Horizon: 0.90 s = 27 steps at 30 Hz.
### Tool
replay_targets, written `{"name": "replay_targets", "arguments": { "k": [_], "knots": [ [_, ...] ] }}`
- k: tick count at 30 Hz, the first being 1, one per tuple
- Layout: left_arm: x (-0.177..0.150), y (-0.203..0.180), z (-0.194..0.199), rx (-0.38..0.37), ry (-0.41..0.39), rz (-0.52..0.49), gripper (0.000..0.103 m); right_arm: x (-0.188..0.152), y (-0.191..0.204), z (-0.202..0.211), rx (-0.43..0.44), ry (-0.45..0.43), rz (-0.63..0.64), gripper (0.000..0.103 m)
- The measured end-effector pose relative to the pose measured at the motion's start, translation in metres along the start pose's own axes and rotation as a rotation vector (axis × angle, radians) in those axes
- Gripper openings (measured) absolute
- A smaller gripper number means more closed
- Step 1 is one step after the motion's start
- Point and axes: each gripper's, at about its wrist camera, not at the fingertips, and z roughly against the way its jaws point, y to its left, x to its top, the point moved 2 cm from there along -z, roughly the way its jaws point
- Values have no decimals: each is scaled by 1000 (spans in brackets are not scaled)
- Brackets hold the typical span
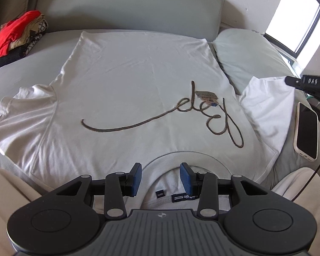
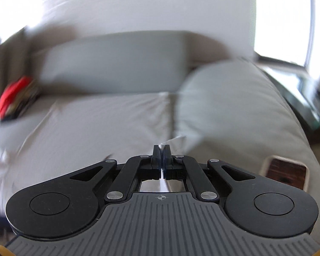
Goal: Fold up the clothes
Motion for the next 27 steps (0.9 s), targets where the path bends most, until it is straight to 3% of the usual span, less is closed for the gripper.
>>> {"name": "replay_targets", "arguments": {
  "k": [3, 6, 8, 11, 14, 17, 21, 22, 27],
  "knots": [
    [-2, 7, 5, 7, -13, 19, 38, -22, 47, 5, 65, 36, 141, 1],
    [-4, 15, 8, 18, -20, 36, 38, -50, 74, -7, 142, 178, 220, 9],
    [-5, 19, 8, 23, -18, 45, 38, -60, 77, -10, 171, 241, 214, 16],
    [-6, 23, 9, 32, -21, 47, 39, -52, 57, 4, 180, 186, 104, 16],
    [-7, 28, 9, 37, -19, 59, 39, -37, 21, -1, 41, 153, -52, 16],
    [-7, 27, 5, 34, -9, 72, 39, -34, -10, -31, -81, 215, -158, 12],
    [-8, 23, 4, 36, -8, 46, 39, -64, -13, -61, -156, 387, -89, 11],
    [-8, 24, 4, 43, -10, 42, 39, -75, -13, -63, -177, 425, -73, 4],
    [-10, 33, 1, 75, -4, 50, 39, -71, -14, -52, -244, 475, -76, 1]
  ]
}}
